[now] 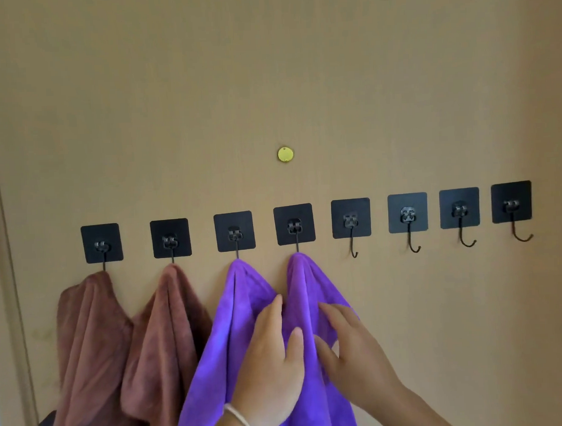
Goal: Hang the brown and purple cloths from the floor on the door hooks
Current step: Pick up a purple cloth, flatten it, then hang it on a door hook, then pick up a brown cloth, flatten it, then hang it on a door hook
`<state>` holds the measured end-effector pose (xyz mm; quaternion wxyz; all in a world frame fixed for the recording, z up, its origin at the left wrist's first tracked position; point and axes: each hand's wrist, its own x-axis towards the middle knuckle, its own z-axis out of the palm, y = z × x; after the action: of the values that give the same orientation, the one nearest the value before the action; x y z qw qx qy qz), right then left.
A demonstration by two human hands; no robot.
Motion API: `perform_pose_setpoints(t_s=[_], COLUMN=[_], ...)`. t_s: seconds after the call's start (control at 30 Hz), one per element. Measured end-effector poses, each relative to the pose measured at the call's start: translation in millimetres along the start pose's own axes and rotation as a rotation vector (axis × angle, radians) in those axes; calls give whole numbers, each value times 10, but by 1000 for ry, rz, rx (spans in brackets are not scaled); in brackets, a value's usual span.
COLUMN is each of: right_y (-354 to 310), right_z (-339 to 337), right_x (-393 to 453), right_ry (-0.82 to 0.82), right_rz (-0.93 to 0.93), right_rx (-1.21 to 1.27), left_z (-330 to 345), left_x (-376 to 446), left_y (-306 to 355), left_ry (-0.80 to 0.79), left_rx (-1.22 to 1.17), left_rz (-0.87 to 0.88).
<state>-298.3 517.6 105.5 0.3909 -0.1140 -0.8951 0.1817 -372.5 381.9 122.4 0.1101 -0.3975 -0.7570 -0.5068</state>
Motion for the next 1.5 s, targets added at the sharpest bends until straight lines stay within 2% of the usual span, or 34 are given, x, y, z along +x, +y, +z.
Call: perform_pose_setpoints(t_s=[0.13, 0.2, 0.27, 0.37, 0.6, 0.87, 1.1, 1.5], right_y=[-46, -105, -118, -157, -157, -260, -704, -2061], right_z=[-8, -83, -179, -391, -910, -1450, -2225, -3484], right_x=[-210, -325, -443, -627, -1096, -1796, -2727, -4686], right_ry=[-9, 11, 98, 158, 233, 284, 391, 615], right_rz=[-12, 34, 78, 185, 359, 568, 785, 1015], right_rx=[-142, -216, -253, -273, -483, -697, -864, -1080], left_z=[-82, -78, -47, -18, 261, 814, 1097, 801], left_x=[-120, -152, -173, -233, -403, -546, -1359, -3226], left_y=[16, -1, 24, 172, 361, 837, 1603, 3250], left_ry=[15, -30, -103, -176, -149, -313, -499, -671], left_rx=[261, 382, 509, 589, 342, 122, -38, -290], left_rz=[253, 298, 303, 310, 460, 574, 733, 999])
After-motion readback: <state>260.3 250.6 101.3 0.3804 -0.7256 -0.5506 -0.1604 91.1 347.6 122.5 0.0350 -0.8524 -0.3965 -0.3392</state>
